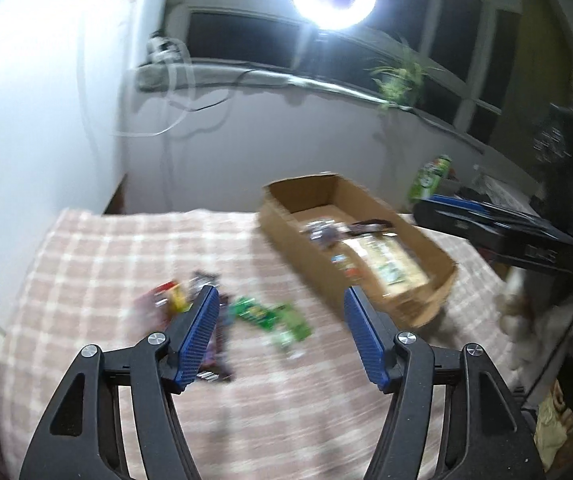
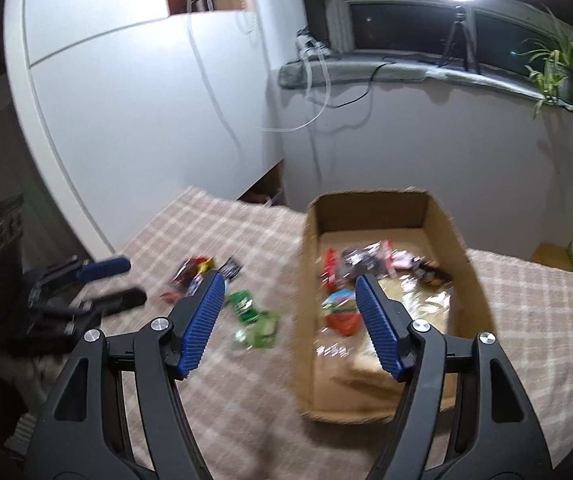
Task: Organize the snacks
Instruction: 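Move both tools back to the snack pile, then grasp the second Snickers bar with the right tool while the left tool grasps the red-wrapped bag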
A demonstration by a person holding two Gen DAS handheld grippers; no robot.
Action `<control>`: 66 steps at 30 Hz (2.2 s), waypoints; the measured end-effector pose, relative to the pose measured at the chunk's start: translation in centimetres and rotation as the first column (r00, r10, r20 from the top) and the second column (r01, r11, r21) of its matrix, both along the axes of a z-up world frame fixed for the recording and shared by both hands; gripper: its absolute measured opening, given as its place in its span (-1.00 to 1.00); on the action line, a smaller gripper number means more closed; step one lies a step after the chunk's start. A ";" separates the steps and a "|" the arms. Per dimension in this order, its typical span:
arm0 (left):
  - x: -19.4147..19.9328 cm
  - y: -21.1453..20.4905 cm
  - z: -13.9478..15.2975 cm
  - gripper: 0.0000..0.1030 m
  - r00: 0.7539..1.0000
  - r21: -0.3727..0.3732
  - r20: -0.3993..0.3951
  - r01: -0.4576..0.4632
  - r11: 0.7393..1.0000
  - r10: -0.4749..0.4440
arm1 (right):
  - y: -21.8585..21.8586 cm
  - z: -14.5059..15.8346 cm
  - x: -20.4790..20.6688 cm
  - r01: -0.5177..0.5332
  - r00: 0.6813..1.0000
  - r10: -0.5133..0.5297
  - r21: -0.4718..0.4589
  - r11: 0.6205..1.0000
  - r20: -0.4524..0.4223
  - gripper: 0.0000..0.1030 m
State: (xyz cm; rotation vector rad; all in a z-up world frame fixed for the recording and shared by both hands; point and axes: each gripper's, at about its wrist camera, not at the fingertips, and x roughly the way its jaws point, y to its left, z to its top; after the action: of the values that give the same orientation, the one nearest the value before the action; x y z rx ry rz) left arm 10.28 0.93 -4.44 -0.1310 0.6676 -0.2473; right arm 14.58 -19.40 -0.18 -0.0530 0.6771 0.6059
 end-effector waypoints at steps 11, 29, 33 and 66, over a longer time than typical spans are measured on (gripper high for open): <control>-2.1 8.5 -2.9 0.25 0.985 -0.002 -0.062 -0.162 0.987 0.162 | 5.5 -4.8 -3.1 -0.113 0.990 0.110 -0.031 0.993 -0.088 0.38; 2.9 9.8 -5.6 0.25 0.978 -0.126 -0.169 -0.143 0.982 0.121 | 13.5 -9.4 0.3 -0.136 0.967 0.131 -0.004 0.991 -0.218 0.28; 4.8 9.6 -6.1 0.25 0.973 -0.170 -0.204 -0.142 0.975 0.107 | 14.0 -10.1 1.1 -0.128 0.963 0.124 0.001 0.992 -0.239 0.19; 6.8 10.3 -8.4 -0.40 0.951 -0.179 -0.284 -0.175 0.968 0.119 | 14.2 -11.7 3.3 -0.114 0.943 0.133 0.078 0.990 -0.305 -0.55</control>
State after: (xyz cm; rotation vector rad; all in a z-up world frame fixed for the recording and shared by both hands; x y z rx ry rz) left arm 17.06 11.21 -12.86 -0.4148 0.9005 -0.1529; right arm 17.90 -5.19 -11.88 0.0569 0.9652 0.7638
